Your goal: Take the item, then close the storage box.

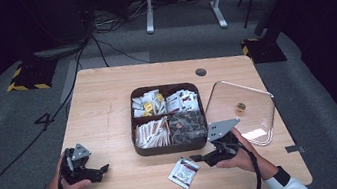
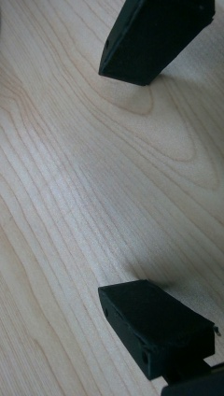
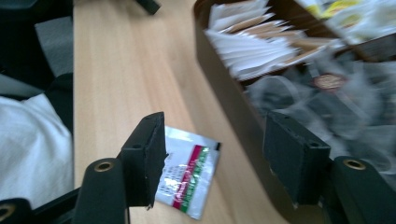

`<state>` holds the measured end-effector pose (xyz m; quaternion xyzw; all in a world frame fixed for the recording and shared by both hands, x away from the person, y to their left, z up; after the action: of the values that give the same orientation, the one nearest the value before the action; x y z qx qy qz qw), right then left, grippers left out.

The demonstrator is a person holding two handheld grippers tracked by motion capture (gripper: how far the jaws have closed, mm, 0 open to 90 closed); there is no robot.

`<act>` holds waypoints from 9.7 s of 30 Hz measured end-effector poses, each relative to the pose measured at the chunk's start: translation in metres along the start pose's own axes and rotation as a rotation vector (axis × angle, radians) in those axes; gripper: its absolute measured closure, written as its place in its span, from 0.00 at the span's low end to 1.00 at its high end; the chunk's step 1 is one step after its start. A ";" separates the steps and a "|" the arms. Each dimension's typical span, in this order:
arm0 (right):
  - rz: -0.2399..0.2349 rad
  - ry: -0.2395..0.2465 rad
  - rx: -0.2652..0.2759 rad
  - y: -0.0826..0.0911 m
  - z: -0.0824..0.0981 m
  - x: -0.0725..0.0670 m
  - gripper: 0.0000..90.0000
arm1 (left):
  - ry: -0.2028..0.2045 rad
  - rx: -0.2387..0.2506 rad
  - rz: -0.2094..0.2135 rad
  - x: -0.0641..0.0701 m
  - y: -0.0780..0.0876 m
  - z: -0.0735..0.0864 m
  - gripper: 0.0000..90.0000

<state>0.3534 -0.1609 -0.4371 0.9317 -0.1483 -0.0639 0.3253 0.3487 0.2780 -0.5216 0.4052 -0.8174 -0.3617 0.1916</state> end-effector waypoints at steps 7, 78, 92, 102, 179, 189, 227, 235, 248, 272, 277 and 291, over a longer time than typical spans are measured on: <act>0.110 -0.037 0.051 0.030 0.002 0.025 0.40 | 0.000 0.000 0.001 0.000 0.000 0.000 0.00; 0.494 -0.417 -0.174 0.052 0.114 0.198 0.65 | -0.002 -0.002 0.005 -0.001 0.001 0.001 0.00; 0.518 -0.421 -0.123 0.071 0.114 0.197 0.65 | -0.002 -0.002 0.003 -0.001 0.001 0.001 0.00; 0.537 -0.391 -0.049 0.093 0.094 0.192 0.65 | -0.002 -0.002 0.003 -0.001 0.001 0.001 0.00; 0.184 -0.061 -0.091 -0.086 -0.087 0.111 0.65 | -0.001 -0.004 0.007 -0.001 0.001 0.001 0.00; 0.167 -0.069 -0.107 -0.104 -0.087 0.110 0.65 | -0.003 -0.005 0.008 -0.001 0.001 0.001 0.00; 0.156 -0.059 -0.120 -0.111 -0.079 0.114 0.62 | -0.003 -0.002 0.005 -0.001 0.001 0.001 0.00; 0.177 -0.026 -0.138 -0.106 -0.082 0.111 0.37 | -0.002 -0.003 0.005 -0.001 0.001 0.001 0.00; 0.194 -0.006 -0.121 -0.089 -0.087 0.106 0.31 | -0.012 -0.003 0.009 -0.002 0.000 0.000 0.00; 0.215 0.029 -0.144 -0.049 -0.079 0.099 0.31 | -0.006 -0.004 0.008 -0.001 0.001 0.001 0.00; 0.225 0.023 -0.143 -0.037 -0.072 0.100 0.30 | -0.006 -0.004 0.008 -0.001 0.001 0.001 0.00; 0.260 0.018 -0.131 -0.013 -0.057 0.098 0.30 | -0.006 -0.005 0.009 -0.001 0.001 0.001 0.00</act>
<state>0.4615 -0.1486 -0.4026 0.8820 -0.2605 -0.0220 0.3920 0.3488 0.2796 -0.5215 0.3998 -0.8190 -0.3641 0.1919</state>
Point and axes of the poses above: each handheld gripper's, and its own axes: y roughly backward along the jaws, z roughly out of its underside, x roughly to its right, the point moved 2 cm from there along -y, roughly forward along the jaws
